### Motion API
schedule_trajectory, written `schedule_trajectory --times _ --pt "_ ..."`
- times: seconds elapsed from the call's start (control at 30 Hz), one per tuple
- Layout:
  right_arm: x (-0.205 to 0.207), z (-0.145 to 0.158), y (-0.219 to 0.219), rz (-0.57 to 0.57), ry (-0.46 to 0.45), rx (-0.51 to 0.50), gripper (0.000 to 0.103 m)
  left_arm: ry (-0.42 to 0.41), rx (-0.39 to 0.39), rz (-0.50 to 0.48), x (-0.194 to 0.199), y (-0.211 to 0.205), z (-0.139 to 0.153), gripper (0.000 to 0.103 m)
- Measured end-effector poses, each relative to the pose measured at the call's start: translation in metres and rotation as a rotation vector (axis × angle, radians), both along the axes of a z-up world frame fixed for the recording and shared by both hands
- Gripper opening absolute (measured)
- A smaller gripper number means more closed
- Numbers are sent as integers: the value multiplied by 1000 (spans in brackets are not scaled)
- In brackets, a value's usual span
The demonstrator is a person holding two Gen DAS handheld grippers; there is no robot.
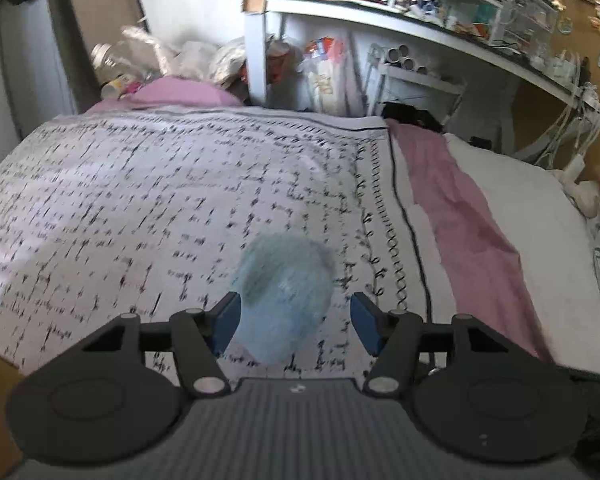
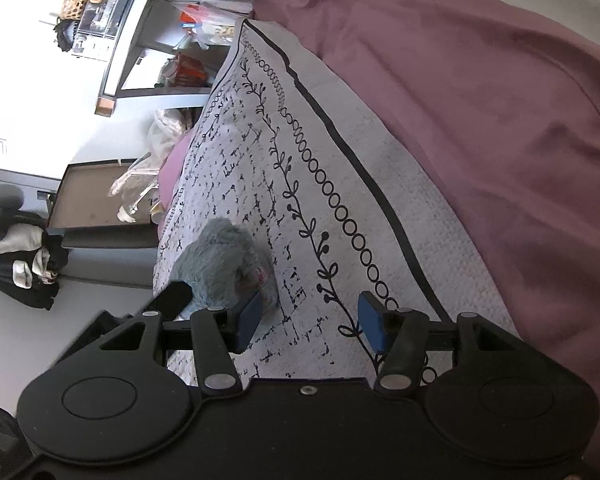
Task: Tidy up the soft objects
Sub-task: 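Grasp the fluffy blue-grey plush with both tools and lift it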
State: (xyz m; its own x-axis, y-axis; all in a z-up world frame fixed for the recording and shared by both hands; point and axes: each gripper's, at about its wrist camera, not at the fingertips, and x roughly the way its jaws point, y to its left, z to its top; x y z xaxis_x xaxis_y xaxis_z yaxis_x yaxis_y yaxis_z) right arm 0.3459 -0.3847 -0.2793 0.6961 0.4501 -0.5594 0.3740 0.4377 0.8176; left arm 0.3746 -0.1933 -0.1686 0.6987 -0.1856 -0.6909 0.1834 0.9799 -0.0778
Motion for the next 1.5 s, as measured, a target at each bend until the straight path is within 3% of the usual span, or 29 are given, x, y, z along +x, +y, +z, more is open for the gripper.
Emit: schedule_trajectory --times 0.17,0.57,0.7,0.97,1.3,1.37,1.43,1.5 --pt "5 1 1 1 -4 -24 52 -4 11 -60 6 -12 -4 60" --pt "24 2 13 59 -29 -62 46 12 112 -9 21 5 -20 58" --pt "32 3 18 77 -48 -53 46 22 110 27 25 17 -23 42" --pt "42 14 37 159 -111 -69 46 58 42 74 27 40 -21 30" --pt "52 18 53 228 -134 -80 42 133 -107 108 22 63 -17 28" --pt "52 17 54 238 -130 -63 37 161 -155 122 20 69 -17 28" --pt "51 16 54 255 -135 -37 24 185 -199 130 18 75 -18 28" --pt "48 18 58 277 -141 -53 18 184 -187 134 14 76 -18 28"
